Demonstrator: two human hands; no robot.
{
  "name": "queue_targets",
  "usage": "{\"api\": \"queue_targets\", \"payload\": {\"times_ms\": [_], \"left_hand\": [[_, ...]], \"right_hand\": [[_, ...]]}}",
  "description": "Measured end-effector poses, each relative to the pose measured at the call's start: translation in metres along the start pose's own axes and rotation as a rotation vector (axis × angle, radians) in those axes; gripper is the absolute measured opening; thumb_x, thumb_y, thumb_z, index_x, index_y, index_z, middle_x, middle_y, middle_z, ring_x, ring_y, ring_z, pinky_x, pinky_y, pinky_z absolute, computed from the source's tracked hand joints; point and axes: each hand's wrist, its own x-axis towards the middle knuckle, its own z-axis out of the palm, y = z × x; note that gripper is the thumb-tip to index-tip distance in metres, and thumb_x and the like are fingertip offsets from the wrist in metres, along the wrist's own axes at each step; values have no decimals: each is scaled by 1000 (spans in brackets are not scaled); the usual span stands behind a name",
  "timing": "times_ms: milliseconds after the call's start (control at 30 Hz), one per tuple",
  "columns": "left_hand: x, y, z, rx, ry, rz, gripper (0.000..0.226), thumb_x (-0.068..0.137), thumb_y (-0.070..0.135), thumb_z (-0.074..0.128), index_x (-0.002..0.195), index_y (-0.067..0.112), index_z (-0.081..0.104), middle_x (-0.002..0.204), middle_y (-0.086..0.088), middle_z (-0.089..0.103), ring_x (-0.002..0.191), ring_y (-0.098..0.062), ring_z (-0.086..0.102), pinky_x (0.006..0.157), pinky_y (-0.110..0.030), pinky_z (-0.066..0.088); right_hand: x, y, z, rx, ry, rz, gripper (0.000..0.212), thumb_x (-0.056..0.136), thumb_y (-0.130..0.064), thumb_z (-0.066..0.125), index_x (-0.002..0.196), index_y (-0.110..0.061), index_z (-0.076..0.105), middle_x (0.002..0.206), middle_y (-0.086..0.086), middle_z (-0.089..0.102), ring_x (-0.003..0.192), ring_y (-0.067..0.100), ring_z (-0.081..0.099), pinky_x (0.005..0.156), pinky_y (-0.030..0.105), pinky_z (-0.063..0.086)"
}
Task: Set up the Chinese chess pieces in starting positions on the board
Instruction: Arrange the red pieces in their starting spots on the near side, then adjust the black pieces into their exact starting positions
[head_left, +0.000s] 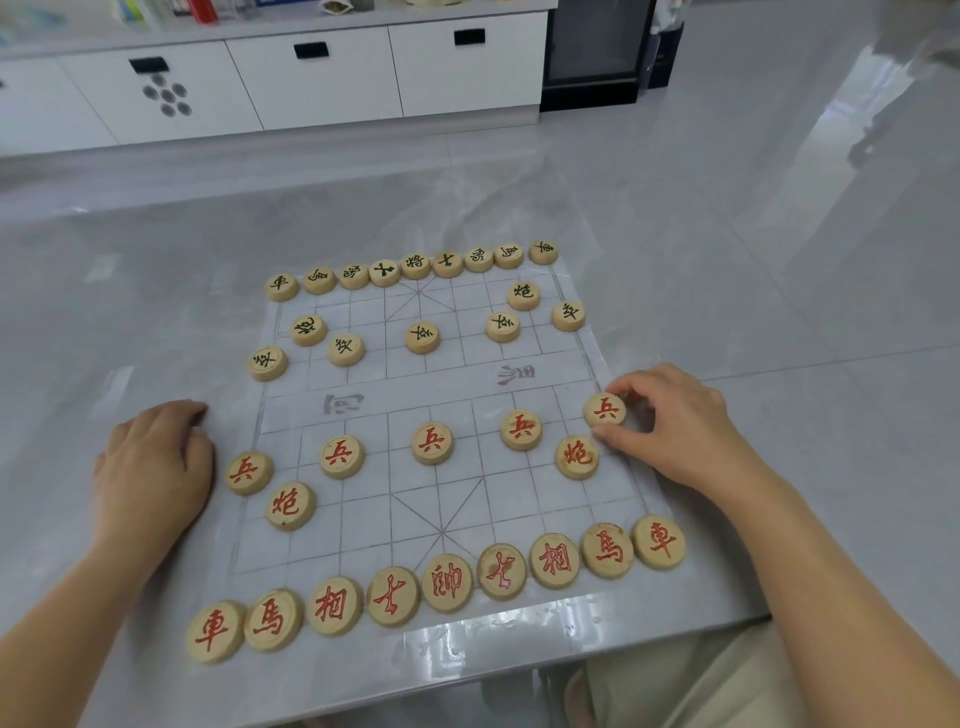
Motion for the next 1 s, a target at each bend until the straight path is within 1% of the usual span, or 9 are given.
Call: {"api": "queue_targets", "payload": {"times_ms": [167,400,533,600,633,700,800,867,1000], "left_hand": [[0,-2,1,10,-7,3,44,88,35,29,122,19,51,126,-13,55,115,-38,44,93,-55,37],[0,-1,0,6,-2,-3,45,87,36,28,121,19,51,125,-12,55,115,-37,44,93,-54,38],[0,-2,1,-3,1,-2,46,86,36,28,121,19,52,125,-11,56,115,-36,44,93,-53,38],[0,-2,1,-4,-2,-1,46,86,36,28,122,19,52,125,-11,56,116,-36,44,93,-53,38],[1,-2,1,-2,-3,1,45,87,35,28,122,19,51,125,-12,56,116,-36,44,93,-53,37],[1,-2,1,0,-5,6,43,88,34,30,122,18,51,125,-12,56,116,-36,44,94,-54,37],[1,-2,1,-2,4,5,41,88,32,32,121,18,52,124,-12,56,115,-37,45,93,-54,38],[0,-1,1,-6,8,1,38,89,30,34,120,17,53,124,-12,57,115,-37,45,93,-54,38],[0,0,-1,-18,9,-2,45,86,34,30,119,17,54,123,-11,57,115,-36,45,93,-53,38]], "right_hand": [[0,0,-1,27,-42,-15,40,75,-43,68,113,-37,57,105,-9,50,100,13,49,94,40,33],[1,-1,-2,36,-57,-6,42,75,-45,67,114,-38,56,106,-10,50,101,13,50,95,42,35],[-2,-7,-4,123,32,-2,40,76,-47,64,114,-37,56,109,-11,50,106,13,48,99,43,34],[-2,-21,-3,163,50,-39,39,75,-51,63,111,-36,58,114,-13,48,112,11,42,102,39,29],[-2,-31,-2,131,24,-75,42,74,-56,62,111,-36,58,116,-13,47,114,10,40,102,36,25],[2,-49,5,-17,-49,-162,53,72,-65,58,115,-35,56,120,-13,45,118,10,36,99,33,20],[10,-63,15,-168,-107,-211,55,71,-65,58,117,-35,52,123,-13,45,119,12,33,99,34,19],[13,-64,18,-175,-120,-208,52,70,-64,60,113,-36,54,122,-14,45,118,12,33,100,35,18],[14,-64,19,-141,-125,-210,45,70,-60,62,109,-39,55,119,-15,45,118,10,33,100,35,15]]}}
